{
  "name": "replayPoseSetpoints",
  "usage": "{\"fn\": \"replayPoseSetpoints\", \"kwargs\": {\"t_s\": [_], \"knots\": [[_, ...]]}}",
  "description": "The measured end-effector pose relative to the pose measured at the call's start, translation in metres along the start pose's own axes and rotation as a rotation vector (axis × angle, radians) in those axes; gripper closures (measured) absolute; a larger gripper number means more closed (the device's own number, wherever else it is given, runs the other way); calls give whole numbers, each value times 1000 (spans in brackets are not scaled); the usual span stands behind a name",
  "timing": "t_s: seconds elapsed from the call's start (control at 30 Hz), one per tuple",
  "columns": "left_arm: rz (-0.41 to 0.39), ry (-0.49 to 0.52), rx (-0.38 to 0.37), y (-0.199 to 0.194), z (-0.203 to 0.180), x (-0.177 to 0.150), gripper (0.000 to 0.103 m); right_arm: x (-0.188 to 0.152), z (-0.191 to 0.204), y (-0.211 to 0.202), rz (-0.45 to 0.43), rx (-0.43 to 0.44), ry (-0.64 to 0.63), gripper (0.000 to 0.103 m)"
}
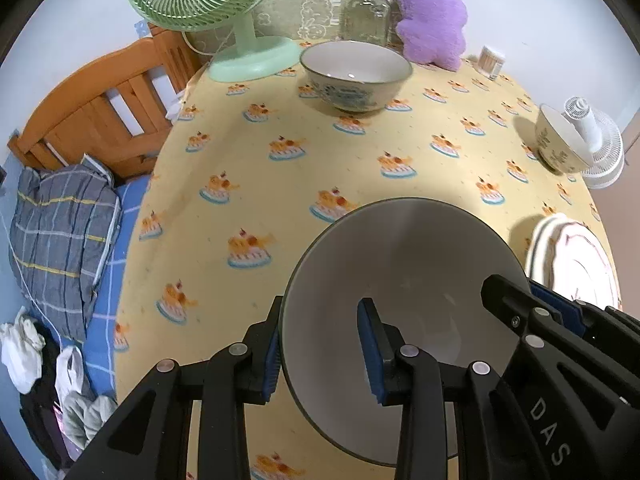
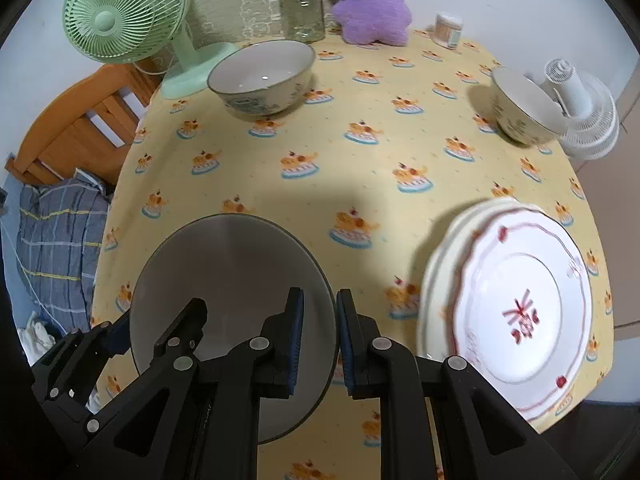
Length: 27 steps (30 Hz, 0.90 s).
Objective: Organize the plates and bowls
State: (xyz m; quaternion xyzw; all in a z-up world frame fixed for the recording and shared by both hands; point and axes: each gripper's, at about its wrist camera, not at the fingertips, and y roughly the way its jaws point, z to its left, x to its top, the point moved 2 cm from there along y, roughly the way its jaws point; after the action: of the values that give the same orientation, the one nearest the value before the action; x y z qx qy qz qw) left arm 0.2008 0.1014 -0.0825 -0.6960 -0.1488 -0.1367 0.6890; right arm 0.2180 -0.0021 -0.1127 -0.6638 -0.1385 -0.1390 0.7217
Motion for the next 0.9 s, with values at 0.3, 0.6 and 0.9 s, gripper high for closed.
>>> {"fn": "replayPoseSetpoints", "kwargs": {"t_s": [0.3, 0.6, 0.9], "knots": [[1, 25, -3, -6, -25, -12, 69, -15, -23, -10, -15, -1, 10, 83], [41, 30, 17, 9, -32, -22, 69, -21, -34, 9, 39, 8, 18, 83], [70, 47, -1, 14, -32, -28, 64, -27, -32, 17, 76, -1, -18, 83]]}}
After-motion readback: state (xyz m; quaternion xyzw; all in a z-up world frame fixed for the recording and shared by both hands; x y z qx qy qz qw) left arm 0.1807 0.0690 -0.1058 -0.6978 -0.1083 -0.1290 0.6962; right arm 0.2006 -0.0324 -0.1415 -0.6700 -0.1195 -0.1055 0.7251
